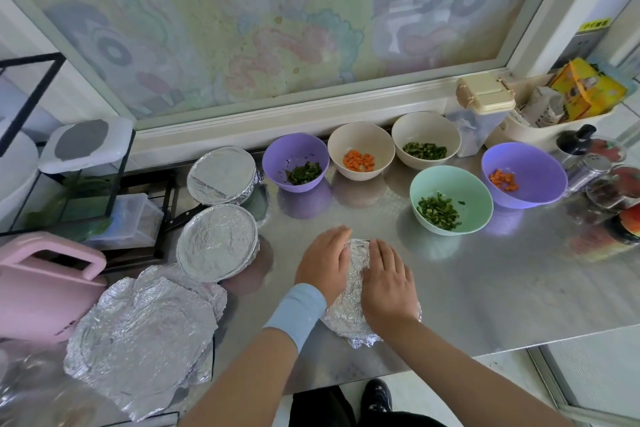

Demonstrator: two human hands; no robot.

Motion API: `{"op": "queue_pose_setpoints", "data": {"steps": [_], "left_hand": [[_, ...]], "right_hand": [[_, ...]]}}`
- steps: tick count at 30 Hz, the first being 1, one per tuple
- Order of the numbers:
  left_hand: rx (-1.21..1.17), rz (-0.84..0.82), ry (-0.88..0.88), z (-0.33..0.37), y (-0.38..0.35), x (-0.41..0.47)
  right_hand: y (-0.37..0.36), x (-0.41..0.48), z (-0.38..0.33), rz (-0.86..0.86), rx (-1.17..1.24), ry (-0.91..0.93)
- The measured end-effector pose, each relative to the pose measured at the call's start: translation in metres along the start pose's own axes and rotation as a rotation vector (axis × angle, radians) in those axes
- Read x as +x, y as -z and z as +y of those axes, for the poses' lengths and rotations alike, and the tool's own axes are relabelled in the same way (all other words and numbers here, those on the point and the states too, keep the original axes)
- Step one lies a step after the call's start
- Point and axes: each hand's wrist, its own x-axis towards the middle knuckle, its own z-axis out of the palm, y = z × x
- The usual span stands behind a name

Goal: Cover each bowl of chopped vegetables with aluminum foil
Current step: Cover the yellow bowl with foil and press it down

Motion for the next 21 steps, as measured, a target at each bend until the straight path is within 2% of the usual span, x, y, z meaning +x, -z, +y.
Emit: {"op": "queue_pose_setpoints", "data": {"steps": [3, 6, 8, 14, 18, 21], "left_hand": [[0.018, -0.075, -0.060, -0.003, -0.007, 0.006], [0.013, -0.013, -0.007, -0.003, -0.010, 0.001], [-0.013, 0.033, 0.060, -0.002, -0.009, -0.001], [-0.087, 0.109, 0.409, 0.005, -0.008, -0.010], [-0.185, 0.176, 0.537, 0.009, -0.010, -0.018], [-0.235, 0.219, 0.611, 0.010, -0.013, -0.020]], "right_hand": [[0.004, 0.001, 0.001, 0.002, 0.035, 0.023], [0.009, 0.005, 0.004, 0.006, 0.094, 0.076], [0.009, 0.011, 0.008, -0.006, 0.099, 0.131], [0.015, 0.040, 0.015, -0.014, 0.033, 0.271], [0.016, 0.019, 0.012, 0.123, 0.015, 0.126], [0.006, -0.007, 0.004, 0.114, 0.108, -0.026]]}}
